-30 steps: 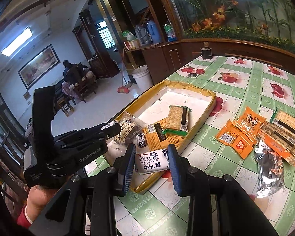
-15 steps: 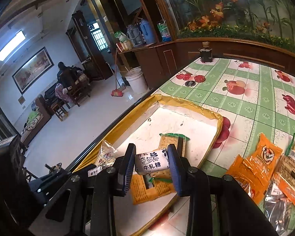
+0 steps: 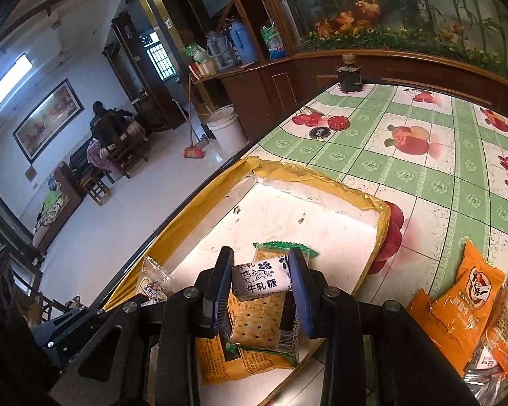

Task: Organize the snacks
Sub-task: 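Carry both white candies over the tray and open both grippers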

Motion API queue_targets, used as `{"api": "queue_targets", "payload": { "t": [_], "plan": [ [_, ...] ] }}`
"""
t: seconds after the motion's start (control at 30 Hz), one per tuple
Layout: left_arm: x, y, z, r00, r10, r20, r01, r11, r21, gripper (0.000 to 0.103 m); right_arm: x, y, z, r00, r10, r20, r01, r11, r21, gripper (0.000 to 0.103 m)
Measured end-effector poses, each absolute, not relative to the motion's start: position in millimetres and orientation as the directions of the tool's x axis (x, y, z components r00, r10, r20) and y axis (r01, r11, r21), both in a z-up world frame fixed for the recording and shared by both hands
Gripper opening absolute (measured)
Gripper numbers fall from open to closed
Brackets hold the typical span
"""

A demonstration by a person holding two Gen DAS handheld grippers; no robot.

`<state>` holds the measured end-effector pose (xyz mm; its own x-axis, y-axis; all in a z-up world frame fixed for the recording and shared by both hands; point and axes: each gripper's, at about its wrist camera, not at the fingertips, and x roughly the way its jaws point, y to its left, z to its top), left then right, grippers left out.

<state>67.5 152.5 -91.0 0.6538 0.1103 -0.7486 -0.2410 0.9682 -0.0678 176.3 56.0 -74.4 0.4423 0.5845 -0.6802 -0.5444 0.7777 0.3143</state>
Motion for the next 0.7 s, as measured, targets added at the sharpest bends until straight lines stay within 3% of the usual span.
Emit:
{"api": "queue_targets", "payload": {
  "t": [0.3, 0.4, 0.43, 0.7],
  "plan": [
    [69, 157, -92, 0.636, 0.117, -0.763, -0.254, 0.965, -0.064, 0.031, 179, 60, -78, 0.433, 0.582, -0.688, -0.539, 0.779, 0.321, 0.037],
    [66, 157, -89, 0.638, 0.139, -0.758, -0.27, 0.962, -0.05, 0.05, 178, 57, -74, 0.443, 0.583, -0.681, -0.533, 0.782, 0.322, 0.045],
    [65, 158, -88, 0.641, 0.141, -0.754, -0.272, 0.961, -0.052, 0.052, 176, 55, -72, 0.446, 0.584, -0.678, -0.533, 0.782, 0.323, 0.047],
    [55, 161, -75, 0.659, 0.146, -0.738, -0.293, 0.953, -0.073, 0.052, 157, 21, -54, 0.477, 0.598, -0.644, -0.513, 0.784, 0.349, 0.051]
  ]
}}
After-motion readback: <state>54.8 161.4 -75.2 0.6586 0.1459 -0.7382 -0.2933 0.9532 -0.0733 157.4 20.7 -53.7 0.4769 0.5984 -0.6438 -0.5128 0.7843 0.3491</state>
